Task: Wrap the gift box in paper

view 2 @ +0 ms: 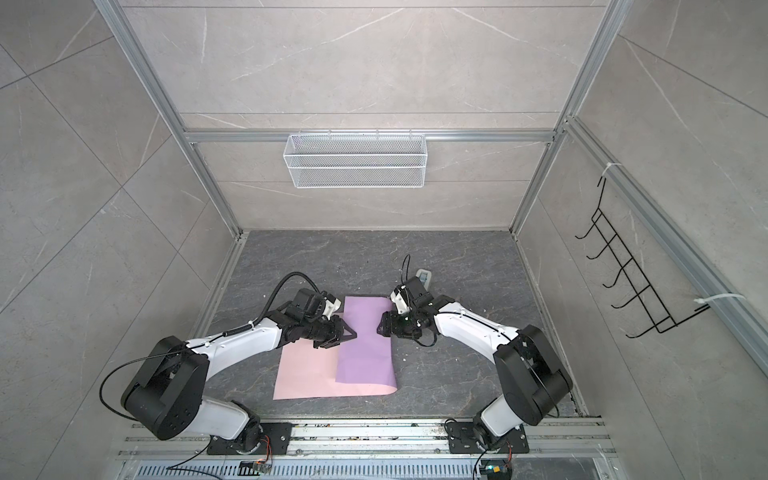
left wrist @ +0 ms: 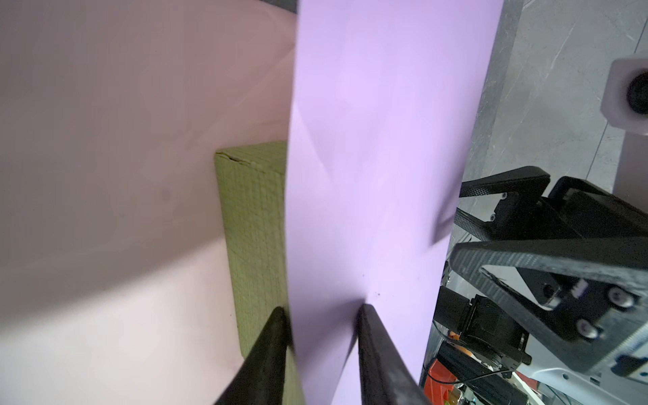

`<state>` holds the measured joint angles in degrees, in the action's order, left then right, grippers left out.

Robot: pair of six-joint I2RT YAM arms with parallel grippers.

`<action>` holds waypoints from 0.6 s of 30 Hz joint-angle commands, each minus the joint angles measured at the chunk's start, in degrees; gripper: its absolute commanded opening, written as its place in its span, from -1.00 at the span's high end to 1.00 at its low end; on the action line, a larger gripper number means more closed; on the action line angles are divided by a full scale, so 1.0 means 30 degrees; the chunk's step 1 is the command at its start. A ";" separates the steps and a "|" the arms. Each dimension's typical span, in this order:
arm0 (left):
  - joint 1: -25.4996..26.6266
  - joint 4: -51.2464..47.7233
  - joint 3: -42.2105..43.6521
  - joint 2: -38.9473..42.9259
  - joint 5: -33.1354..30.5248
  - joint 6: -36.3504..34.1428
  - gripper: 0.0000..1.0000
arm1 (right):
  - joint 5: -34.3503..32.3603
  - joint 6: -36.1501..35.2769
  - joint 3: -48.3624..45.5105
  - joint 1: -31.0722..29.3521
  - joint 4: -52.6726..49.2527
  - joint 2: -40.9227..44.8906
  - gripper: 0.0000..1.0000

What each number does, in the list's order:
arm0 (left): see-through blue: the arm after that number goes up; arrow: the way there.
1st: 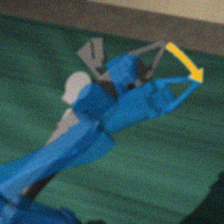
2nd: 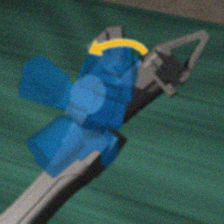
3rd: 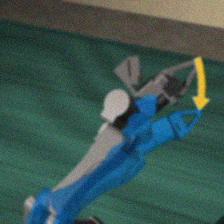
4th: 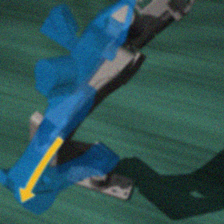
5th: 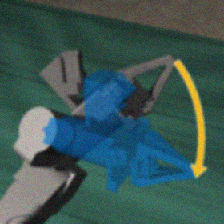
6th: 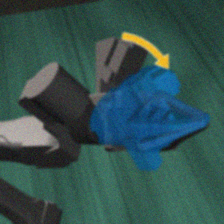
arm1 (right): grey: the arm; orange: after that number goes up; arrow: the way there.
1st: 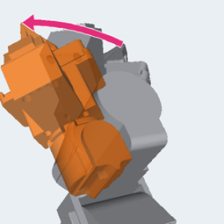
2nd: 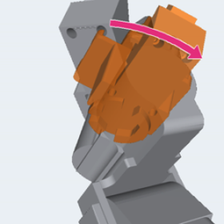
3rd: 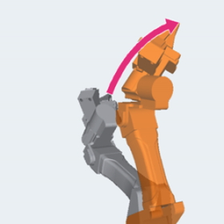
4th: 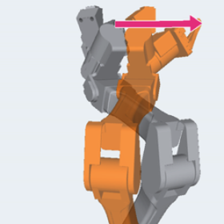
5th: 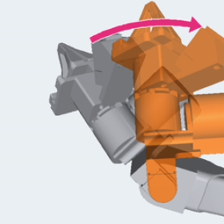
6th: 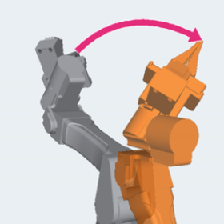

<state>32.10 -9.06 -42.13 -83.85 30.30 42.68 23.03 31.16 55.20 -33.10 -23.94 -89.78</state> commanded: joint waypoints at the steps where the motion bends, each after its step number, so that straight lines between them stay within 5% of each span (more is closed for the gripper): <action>1: 0.0170 -0.2429 0.0924 -0.0527 -0.1604 0.0158 0.46 | 0.0904 -0.1113 0.0522 0.0641 -0.1237 -0.0425 -0.31; 18: 0.0163 -0.2400 0.0888 -0.0611 -0.1620 0.0135 0.46 | 0.1780 -0.1243 0.0730 0.0784 -0.0749 -0.1880 -0.42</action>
<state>32.10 -8.73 -41.95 -83.68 30.30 42.96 28.38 28.25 56.42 -30.61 -25.71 -93.60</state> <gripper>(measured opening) 0.296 0.709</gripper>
